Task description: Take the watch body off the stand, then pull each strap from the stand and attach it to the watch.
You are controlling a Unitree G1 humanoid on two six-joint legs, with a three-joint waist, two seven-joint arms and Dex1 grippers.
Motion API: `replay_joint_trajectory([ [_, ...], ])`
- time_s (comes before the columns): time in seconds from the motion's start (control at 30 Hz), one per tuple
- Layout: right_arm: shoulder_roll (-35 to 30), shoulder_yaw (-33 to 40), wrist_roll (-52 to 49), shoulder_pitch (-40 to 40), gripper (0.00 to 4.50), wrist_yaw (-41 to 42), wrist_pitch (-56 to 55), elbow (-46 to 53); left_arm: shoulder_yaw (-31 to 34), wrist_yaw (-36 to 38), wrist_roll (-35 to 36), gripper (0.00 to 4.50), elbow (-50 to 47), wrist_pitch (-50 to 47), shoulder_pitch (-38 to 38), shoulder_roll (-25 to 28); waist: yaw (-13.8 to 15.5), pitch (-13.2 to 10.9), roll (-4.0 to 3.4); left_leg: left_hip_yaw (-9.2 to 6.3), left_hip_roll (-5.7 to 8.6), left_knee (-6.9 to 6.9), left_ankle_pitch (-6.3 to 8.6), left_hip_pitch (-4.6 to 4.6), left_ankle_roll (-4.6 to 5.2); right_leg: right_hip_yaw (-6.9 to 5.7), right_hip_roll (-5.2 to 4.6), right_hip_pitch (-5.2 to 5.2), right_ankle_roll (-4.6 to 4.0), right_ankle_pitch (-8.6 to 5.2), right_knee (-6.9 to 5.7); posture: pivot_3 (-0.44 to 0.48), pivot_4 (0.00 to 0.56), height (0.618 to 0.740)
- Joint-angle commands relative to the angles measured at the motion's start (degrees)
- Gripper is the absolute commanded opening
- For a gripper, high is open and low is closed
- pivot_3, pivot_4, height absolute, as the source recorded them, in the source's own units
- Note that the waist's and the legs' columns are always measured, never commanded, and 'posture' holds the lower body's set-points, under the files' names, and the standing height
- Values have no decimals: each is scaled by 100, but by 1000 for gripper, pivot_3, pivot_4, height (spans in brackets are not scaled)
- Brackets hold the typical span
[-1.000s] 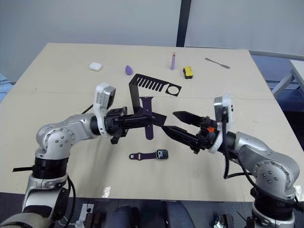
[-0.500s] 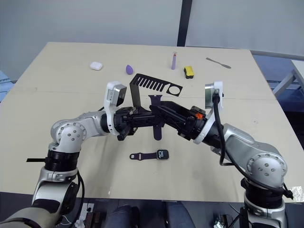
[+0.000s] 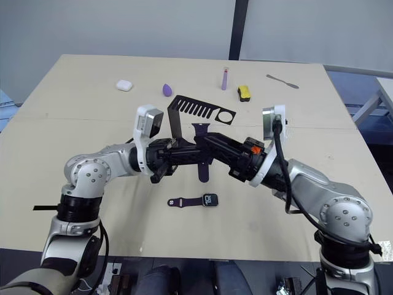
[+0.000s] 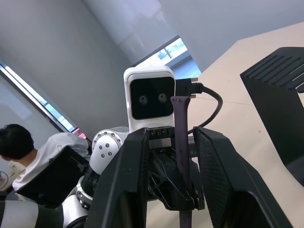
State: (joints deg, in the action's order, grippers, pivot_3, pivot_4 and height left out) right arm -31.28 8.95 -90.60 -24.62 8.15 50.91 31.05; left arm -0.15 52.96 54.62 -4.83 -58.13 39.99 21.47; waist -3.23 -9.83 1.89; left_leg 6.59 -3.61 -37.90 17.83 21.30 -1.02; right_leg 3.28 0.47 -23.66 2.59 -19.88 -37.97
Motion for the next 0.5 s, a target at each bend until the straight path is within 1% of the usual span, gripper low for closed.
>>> replay_joint_trajectory([
  [0.03, -54, -2, -114, -139, 1547, -16, -154, 70, 35, 61, 39, 0, -134, 39, 97, 13, 0, 0, 0, 0, 0, 0, 0, 0, 0, 0, 0, 0, 0, 0, 0, 0, 150, 740],
  [0.13, -46, -46, -69, -202, 1547, -14, -183, 31, -85, 148, -95, 0, -224, 147, 35, 56, 0, 0, 0, 0, 0, 0, 0, 0, 0, 0, 0, 0, 0, 0, 0, 0, 150, 740],
  [0.5, -65, -131, -22, -232, 1547, 9, -220, 10, 61, 24, -5, 0, -135, 86, 69, -31, 1, 0, 0, 0, 0, 1, 0, 1, 0, 0, 0, -1, 0, 0, 2, 0, 150, 740],
])
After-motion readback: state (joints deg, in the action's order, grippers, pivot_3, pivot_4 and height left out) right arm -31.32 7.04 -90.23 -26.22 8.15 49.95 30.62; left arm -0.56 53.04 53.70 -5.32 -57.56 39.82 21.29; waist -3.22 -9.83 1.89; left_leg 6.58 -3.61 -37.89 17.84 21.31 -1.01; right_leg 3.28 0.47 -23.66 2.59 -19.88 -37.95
